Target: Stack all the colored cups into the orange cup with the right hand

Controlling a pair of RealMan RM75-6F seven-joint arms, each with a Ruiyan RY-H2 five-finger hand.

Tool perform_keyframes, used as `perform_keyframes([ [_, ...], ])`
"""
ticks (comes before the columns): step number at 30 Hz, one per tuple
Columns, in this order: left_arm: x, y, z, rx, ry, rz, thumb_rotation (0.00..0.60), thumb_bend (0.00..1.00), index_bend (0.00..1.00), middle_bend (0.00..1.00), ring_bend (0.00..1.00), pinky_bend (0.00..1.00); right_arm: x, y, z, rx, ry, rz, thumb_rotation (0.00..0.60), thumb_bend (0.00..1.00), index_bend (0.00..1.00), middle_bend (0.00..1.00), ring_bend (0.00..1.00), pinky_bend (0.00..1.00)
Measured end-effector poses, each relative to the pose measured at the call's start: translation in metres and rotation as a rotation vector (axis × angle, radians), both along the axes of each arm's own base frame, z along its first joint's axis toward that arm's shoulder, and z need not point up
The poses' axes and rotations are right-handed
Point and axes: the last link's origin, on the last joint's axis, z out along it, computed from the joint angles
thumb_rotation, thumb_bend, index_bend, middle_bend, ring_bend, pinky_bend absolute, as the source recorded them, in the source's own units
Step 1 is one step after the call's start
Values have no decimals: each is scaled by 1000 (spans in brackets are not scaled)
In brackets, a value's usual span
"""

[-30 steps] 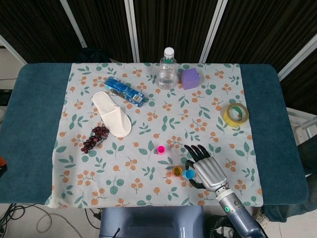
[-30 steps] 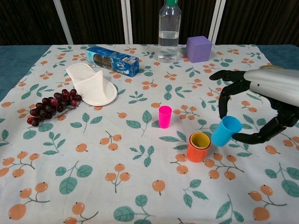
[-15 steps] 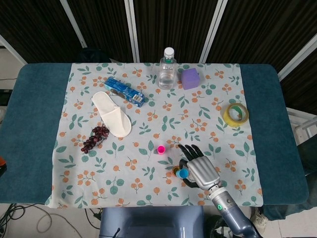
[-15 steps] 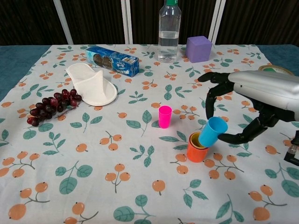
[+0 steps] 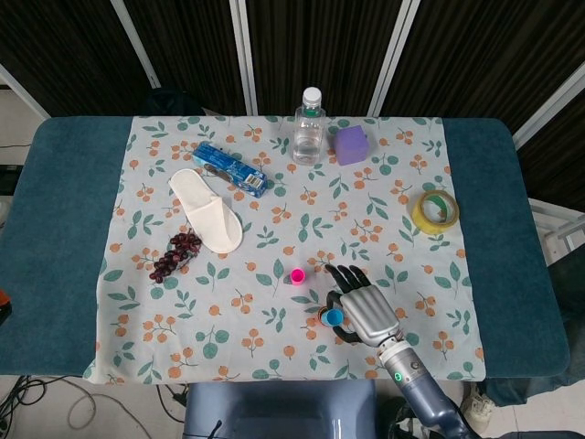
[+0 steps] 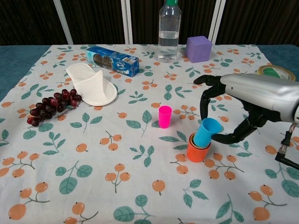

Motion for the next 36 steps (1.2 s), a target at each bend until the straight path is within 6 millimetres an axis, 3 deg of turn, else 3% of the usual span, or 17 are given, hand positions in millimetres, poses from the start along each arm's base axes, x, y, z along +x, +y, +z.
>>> perform_keyframes([
  [8, 0, 0, 0, 1, -1, 0, 600, 755, 145, 12, 0, 0, 0, -3, -5, 7, 1, -8, 600, 385, 496, 0, 11, 87],
  [11, 0, 0, 0, 1, -1, 0, 600, 755, 145, 12, 0, 0, -1, -4, -7, 9, 7, -13, 600, 384, 373, 0, 11, 87],
  [16, 0, 0, 1, 3, -1, 0, 600, 755, 145, 12, 0, 0, -3, -4, -10, 27, 31, -13, 600, 385, 76, 0, 1, 87],
  [18, 0, 0, 1, 2, -1, 1, 600, 755, 145, 12, 0, 0, -4, -3, -10, 36, 44, -10, 600, 384, 24, 0, 0, 87],
  [25, 0, 0, 1, 3, -2, 0, 600, 755, 145, 12, 0, 0, 5, -11, -2, 9, 34, 3, 600, 385, 58, 0, 0, 87],
  [28, 0, 0, 1, 3, -3, 0, 600, 755, 146, 12, 0, 0, 10, -18, 4, -23, 22, 10, 600, 385, 116, 0, 0, 87],
  [36, 1, 0, 1, 4, -3, 0, 600, 755, 146, 12, 0, 0, 27, -45, 4, -49, 42, 10, 600, 384, 143, 0, 0, 87],
])
